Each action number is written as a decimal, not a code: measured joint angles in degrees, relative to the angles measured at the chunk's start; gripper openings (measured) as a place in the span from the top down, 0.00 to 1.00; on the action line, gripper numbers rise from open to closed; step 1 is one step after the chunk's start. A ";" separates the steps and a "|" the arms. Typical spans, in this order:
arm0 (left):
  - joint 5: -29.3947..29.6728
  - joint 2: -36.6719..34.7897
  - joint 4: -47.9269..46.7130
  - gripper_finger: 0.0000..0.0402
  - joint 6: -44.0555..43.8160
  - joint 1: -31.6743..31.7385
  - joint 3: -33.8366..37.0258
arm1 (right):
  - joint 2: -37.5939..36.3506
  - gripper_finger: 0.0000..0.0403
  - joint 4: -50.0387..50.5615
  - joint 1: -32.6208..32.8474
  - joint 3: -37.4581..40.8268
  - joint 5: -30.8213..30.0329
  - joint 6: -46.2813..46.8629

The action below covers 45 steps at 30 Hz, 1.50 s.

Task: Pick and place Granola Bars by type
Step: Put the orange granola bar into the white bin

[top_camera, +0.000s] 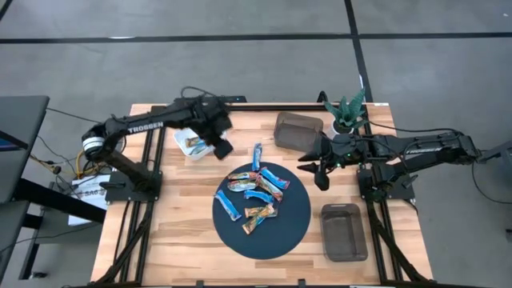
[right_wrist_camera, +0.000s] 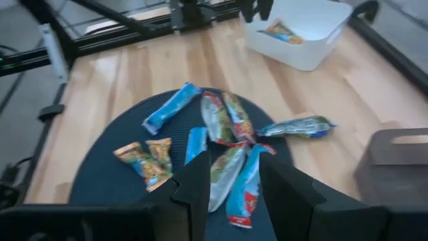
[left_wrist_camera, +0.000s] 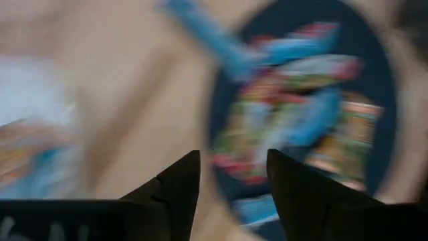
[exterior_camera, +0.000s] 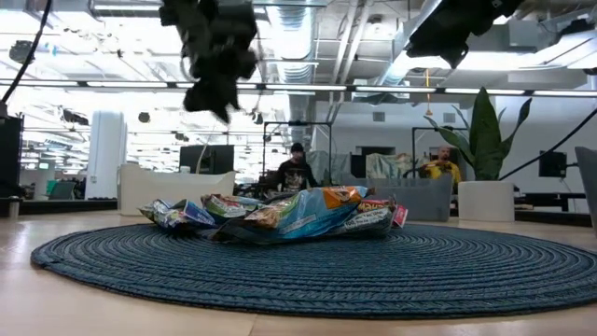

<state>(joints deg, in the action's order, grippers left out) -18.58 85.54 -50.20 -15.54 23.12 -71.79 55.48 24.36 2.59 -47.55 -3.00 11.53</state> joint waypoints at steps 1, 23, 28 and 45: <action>-1.05 0.00 1.87 0.61 -0.38 -2.25 0.00 | 0.00 0.70 0.00 0.00 0.00 1.05 0.00; 11.93 13.10 22.17 0.72 -26.36 -37.71 0.00 | -0.07 0.70 7.12 4.12 0.00 15.01 2.99; 16.42 17.52 28.50 0.73 -34.64 -40.22 0.00 | -0.07 0.70 9.57 5.76 0.00 14.99 2.99; 25.53 27.34 28.49 0.73 -34.71 -43.13 -3.95 | -0.07 0.70 13.09 6.40 0.00 14.47 1.36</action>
<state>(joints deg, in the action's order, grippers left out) 6.95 112.88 -21.70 -50.25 -20.01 -75.74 55.42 37.45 8.99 -47.55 11.47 12.89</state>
